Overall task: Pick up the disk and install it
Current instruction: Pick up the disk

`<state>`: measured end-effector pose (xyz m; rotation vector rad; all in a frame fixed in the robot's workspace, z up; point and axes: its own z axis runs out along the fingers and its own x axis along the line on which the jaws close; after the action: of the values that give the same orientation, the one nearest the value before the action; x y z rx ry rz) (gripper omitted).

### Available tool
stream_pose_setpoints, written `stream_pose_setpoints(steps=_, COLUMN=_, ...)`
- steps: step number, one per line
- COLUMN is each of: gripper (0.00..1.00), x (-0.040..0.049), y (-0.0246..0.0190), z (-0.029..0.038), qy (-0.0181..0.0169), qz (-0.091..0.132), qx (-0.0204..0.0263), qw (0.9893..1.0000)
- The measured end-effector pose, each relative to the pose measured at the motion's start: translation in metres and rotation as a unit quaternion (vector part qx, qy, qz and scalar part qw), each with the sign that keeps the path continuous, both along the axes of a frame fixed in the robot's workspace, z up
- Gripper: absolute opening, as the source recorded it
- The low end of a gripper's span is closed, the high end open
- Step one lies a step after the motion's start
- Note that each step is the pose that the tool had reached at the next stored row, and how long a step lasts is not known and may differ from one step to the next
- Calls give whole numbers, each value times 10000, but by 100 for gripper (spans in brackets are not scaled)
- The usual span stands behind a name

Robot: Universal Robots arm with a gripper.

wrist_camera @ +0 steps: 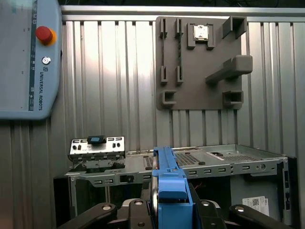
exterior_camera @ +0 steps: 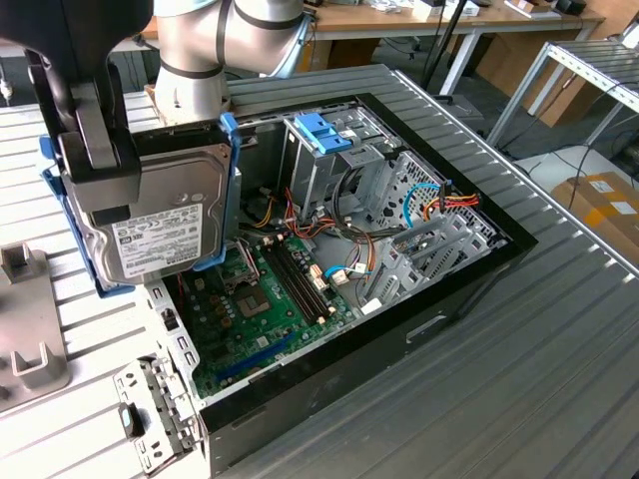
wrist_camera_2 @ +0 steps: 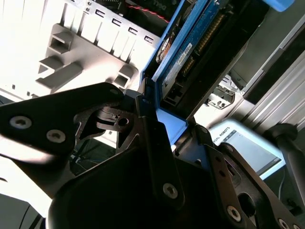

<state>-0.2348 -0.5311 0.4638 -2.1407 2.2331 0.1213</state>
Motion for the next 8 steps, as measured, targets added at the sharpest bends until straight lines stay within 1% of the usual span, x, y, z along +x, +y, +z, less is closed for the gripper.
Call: stream_pose_setpoints(steps=8, gripper=37, x=37, y=-31, z=-7, qy=0, qz=0, qx=0, qw=10000)
